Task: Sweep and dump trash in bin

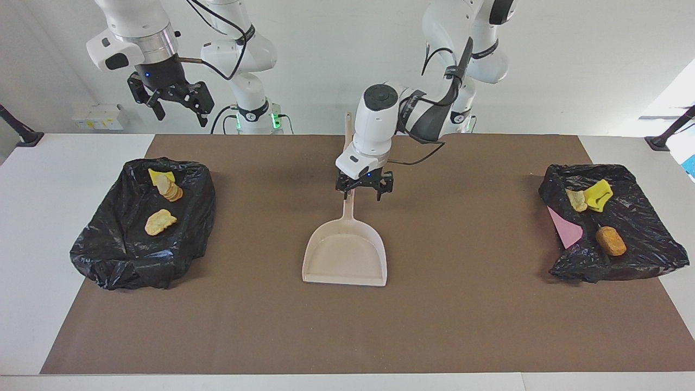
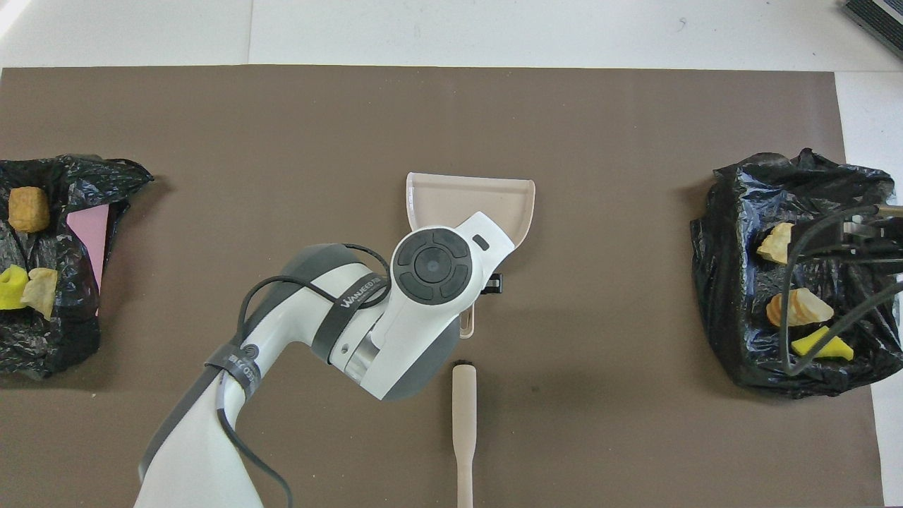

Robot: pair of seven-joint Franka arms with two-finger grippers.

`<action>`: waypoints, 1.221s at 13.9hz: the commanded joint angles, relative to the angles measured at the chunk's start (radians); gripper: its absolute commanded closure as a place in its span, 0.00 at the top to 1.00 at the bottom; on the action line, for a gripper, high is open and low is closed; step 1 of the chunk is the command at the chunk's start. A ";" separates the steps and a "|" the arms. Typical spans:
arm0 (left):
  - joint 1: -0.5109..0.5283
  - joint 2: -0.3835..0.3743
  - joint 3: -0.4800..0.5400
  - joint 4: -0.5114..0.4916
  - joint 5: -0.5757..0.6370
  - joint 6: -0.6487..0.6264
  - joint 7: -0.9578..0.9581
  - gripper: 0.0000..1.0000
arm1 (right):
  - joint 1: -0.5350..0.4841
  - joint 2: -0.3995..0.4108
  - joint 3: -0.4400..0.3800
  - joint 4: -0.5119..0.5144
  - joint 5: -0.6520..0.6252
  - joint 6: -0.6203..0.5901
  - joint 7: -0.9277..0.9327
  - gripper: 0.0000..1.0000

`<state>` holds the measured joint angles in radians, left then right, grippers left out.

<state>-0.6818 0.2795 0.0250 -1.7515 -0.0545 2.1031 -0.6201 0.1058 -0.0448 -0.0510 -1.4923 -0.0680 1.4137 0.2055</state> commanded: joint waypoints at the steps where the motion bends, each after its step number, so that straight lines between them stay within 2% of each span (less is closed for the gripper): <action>1: 0.073 -0.011 -0.007 -0.010 0.010 -0.021 0.005 1.00 | -0.005 -0.020 0.002 -0.020 0.002 -0.002 0.005 1.00; 6: 0.243 -0.046 -0.007 -0.008 0.012 -0.023 0.166 1.00 | -0.005 -0.020 0.002 -0.020 0.002 -0.002 0.005 1.00; 13: 0.468 -0.103 -0.008 0.026 -0.004 -0.168 0.532 1.00 | -0.005 -0.020 0.002 -0.020 0.002 -0.002 0.005 1.00; 17: 0.557 -0.103 -0.008 0.066 -0.004 -0.224 0.638 1.00 | -0.005 -0.020 0.002 -0.020 0.002 -0.002 0.005 1.00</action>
<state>-0.1703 0.1811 0.0276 -1.7061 -0.0541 1.9189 -0.0317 0.1058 -0.0448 -0.0510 -1.4923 -0.0680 1.4137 0.2054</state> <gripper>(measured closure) 0.000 0.000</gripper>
